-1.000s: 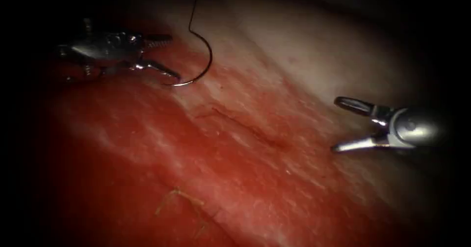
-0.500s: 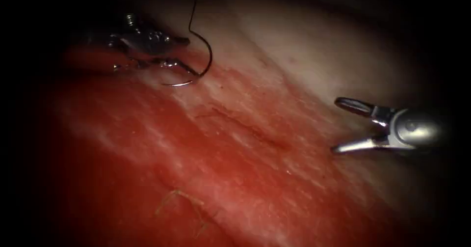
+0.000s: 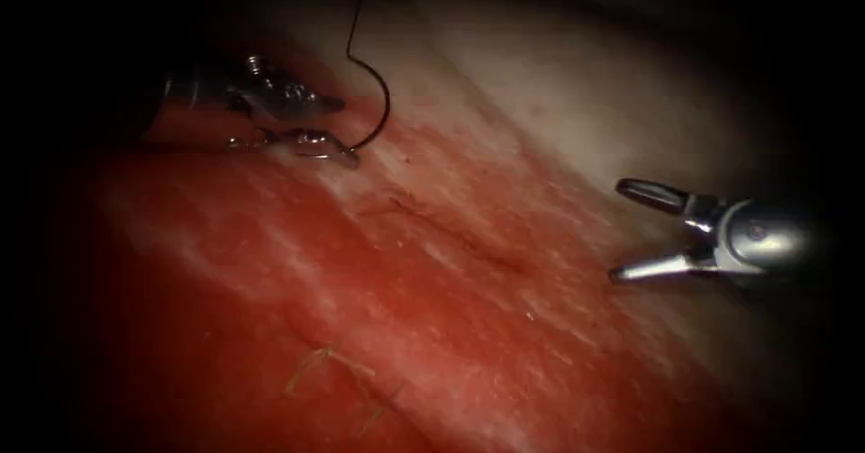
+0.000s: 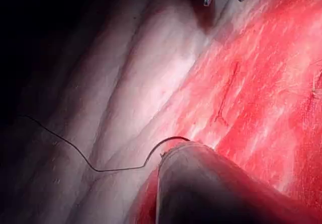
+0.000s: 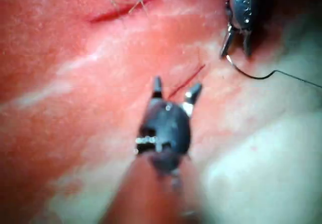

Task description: Wound Closure

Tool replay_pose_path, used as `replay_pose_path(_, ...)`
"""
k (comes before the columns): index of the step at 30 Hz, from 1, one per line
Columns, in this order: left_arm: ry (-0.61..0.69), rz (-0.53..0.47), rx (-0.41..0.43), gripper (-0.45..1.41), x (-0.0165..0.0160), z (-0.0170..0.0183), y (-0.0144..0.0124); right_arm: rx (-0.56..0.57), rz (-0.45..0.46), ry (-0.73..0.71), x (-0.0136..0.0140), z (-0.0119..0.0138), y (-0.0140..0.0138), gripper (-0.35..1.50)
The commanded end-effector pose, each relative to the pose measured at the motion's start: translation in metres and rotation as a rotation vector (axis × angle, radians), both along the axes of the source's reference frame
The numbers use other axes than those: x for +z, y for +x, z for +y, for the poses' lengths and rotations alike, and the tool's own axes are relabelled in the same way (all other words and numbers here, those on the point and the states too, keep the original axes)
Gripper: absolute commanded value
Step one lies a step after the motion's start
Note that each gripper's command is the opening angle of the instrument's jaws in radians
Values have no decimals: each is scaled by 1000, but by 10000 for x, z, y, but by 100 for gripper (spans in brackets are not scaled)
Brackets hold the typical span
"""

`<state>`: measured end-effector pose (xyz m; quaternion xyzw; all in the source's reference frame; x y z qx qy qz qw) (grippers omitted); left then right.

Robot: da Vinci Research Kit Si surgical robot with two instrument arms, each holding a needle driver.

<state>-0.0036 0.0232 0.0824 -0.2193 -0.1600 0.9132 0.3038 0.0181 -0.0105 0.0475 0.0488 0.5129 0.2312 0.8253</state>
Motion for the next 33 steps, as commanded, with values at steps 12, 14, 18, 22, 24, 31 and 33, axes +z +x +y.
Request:
replay_pose_path(12,47,-21,41,-45,11,-12,-8,-1,2,3,2,-5,7,121)
replay_pose_path(14,51,-21,37,-45,11,-11,-7,0,1,4,2,-3,7,121)
replay_pose_path(18,13,-25,86,-45,5,-6,-7,5,2,5,0,-1,10,118)
replay_pose_path(22,-241,-8,187,-45,-21,-18,-6,238,-41,152,1,9,24,111)
replay_pose_path(24,-359,16,208,-45,-36,-29,-7,315,-85,183,2,12,31,101)
replay_pose_path(31,-606,110,258,-45,-62,-49,-21,369,-202,223,4,35,43,84)
replay_pose_path(33,-646,148,252,-45,-65,-51,-25,378,-222,231,4,41,44,84)
